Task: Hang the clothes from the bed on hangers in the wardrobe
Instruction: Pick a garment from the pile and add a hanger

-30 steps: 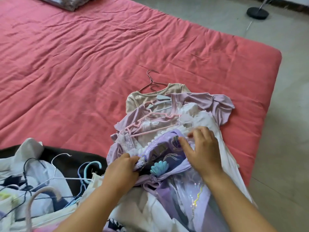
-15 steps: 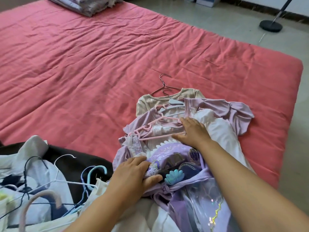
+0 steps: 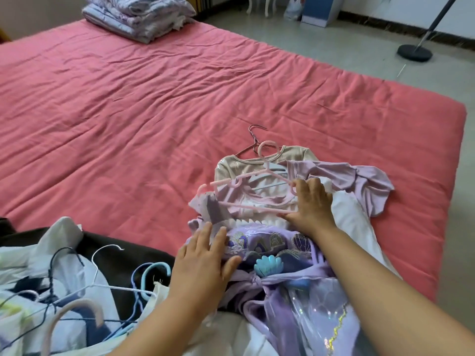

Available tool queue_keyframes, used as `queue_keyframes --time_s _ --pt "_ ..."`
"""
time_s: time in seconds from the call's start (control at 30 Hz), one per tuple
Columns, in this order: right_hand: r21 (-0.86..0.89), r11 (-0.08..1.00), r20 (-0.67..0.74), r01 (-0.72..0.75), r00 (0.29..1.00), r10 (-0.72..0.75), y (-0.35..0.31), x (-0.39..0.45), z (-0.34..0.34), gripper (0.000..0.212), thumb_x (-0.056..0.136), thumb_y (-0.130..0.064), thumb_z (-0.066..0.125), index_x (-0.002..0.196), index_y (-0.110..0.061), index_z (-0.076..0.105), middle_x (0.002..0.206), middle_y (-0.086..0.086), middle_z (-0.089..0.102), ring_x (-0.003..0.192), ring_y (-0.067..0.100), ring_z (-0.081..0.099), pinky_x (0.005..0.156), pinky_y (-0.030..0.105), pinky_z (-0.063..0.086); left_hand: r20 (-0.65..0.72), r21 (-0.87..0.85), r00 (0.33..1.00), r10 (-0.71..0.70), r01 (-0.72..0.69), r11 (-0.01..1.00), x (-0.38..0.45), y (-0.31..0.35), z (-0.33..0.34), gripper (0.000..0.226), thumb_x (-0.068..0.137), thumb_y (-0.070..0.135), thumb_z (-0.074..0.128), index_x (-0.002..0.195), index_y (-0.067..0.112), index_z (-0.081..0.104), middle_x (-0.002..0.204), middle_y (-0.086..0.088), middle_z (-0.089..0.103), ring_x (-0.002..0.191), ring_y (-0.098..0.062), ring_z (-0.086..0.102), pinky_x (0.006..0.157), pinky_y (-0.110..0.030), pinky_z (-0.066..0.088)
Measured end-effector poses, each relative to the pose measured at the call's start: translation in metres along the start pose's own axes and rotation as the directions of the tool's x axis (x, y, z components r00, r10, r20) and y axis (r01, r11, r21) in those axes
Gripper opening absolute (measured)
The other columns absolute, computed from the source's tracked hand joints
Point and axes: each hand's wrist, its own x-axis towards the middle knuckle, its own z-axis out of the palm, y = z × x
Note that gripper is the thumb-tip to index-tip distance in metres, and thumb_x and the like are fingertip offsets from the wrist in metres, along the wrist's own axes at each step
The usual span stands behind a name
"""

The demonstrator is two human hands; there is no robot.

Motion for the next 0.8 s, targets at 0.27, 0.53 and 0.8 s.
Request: queue_keyframes --time_s 0.27,0.53,0.8 --pt "0.074 0.990 -0.536 0.117 0.842 -0.059 0.000 -0.010 -0.108 0.069 0.057 -0.063 0.062 0.105 -0.017 0.041 0.101 0.011 0.041 0.093 0.028 0.038 0.072 0.042 0.037 -0.336 -0.108 0.940 0.067 -0.109 0.988 -0.004 0.006 -0.084 0.085 0.085 0.072 0.011 0.149 0.015 0.011 0.155 -0.012 0.015 0.140 -0.022 0.011 0.112 -0.029 0.010" --pt "-0.084 0.983 -0.642 0.164 0.745 -0.179 -0.037 -0.040 -0.244 0.087 0.033 -0.040 0.091 0.102 -0.020 0.042 0.099 0.009 0.044 0.089 0.024 0.039 0.069 0.037 0.037 -0.351 -0.017 0.930 0.106 -0.120 0.993 -0.031 0.045 -0.214 0.083 0.095 0.047 0.040 0.133 0.028 -0.031 0.155 -0.002 -0.022 0.145 -0.020 -0.012 0.118 -0.031 0.001" --pt "-0.162 0.978 -0.723 0.132 0.659 -0.209 -0.084 -0.105 -0.417 0.084 0.035 -0.054 0.088 0.098 -0.020 0.044 0.091 0.006 0.040 0.081 0.025 0.044 0.066 0.032 0.032 -0.431 0.036 0.878 0.211 -0.217 0.976 -0.121 0.077 -0.357 0.067 0.099 0.036 0.034 0.149 0.026 -0.010 0.158 0.004 -0.011 0.146 -0.016 0.002 0.113 -0.029 0.016"
